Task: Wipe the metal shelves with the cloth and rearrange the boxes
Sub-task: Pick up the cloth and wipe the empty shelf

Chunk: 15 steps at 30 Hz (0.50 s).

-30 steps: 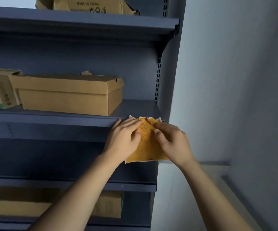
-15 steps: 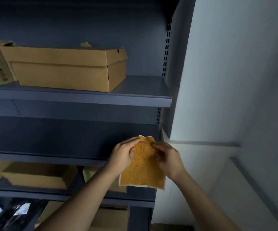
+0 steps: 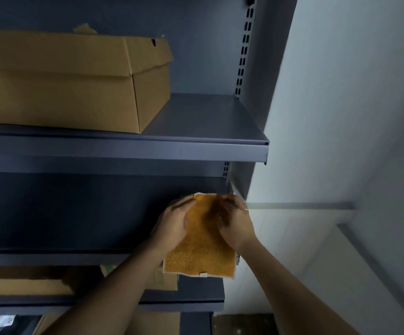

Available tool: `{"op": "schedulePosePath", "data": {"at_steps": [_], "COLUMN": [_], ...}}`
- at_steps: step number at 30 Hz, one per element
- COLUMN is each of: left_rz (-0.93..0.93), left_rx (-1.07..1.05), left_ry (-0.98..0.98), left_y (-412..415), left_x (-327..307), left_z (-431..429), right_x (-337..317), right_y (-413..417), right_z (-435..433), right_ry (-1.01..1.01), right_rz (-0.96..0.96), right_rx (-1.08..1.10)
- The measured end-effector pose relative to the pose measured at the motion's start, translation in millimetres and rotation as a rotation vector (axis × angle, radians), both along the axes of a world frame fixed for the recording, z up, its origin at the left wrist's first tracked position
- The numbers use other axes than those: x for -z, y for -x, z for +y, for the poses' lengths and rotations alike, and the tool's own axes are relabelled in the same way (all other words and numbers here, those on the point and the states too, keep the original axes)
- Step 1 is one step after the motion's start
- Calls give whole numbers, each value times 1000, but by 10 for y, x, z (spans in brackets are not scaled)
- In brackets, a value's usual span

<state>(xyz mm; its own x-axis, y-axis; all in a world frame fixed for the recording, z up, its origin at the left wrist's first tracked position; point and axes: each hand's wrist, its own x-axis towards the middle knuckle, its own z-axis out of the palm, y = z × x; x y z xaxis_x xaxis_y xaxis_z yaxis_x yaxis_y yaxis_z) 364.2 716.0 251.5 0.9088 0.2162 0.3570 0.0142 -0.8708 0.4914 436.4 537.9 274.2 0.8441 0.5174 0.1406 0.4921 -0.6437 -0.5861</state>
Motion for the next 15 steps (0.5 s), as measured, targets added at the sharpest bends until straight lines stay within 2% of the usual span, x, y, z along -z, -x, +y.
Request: {"op": "schedulePosePath", "data": {"at_steps": [5, 9, 11, 15], "left_rz": [173, 157, 244, 409], "left_rx": [-60, 90, 134, 79], "left_ry": [-130, -128, -139, -324], "left_y": [-84, -20, 17, -10], "left_x": [105, 144, 184, 222], "left_z": [81, -53, -143, -229], "right_x": [116, 171, 227, 483], "right_y": [-156, 8, 186, 276], "right_z": [109, 95, 112, 171], "right_ry": [108, 230, 231, 244], "right_rz": [-3, -148, -136, -132], "right_rx": [-4, -26, -101, -171]}}
